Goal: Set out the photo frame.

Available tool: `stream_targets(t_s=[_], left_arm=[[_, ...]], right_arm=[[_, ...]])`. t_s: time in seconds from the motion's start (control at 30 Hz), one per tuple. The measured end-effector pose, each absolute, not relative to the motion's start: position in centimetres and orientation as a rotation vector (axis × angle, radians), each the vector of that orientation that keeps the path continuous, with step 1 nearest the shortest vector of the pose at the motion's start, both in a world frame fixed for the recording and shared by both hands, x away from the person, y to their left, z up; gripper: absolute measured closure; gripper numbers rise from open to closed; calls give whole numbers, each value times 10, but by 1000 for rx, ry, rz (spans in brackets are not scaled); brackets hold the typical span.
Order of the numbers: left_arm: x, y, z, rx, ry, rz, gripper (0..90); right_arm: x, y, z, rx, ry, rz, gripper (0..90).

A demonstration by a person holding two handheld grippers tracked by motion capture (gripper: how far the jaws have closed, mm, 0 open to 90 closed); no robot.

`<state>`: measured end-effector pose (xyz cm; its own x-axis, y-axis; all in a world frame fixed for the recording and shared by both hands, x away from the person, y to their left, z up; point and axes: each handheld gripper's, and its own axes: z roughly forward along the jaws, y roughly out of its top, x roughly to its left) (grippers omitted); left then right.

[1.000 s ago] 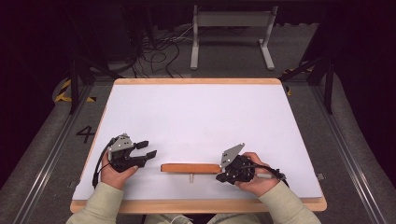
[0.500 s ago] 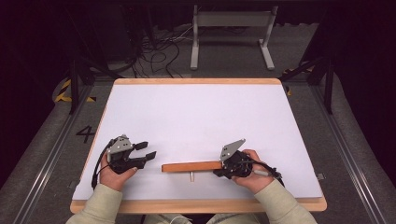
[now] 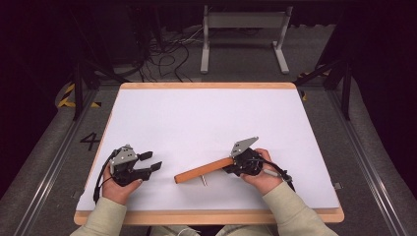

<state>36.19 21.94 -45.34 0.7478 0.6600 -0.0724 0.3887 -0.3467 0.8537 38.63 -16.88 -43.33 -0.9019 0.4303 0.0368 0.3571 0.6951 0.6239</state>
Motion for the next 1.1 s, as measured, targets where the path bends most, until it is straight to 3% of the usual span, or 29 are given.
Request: stream_targets(t_s=[0.67, 1.1], left_arm=[[360, 218, -456, 1996, 802, 346, 442], [361, 216, -456, 2010, 752, 318, 610]], right_arm=[[431, -152, -428, 789, 2729, 1038, 900], [452, -128, -430, 819, 2718, 1114, 900]])
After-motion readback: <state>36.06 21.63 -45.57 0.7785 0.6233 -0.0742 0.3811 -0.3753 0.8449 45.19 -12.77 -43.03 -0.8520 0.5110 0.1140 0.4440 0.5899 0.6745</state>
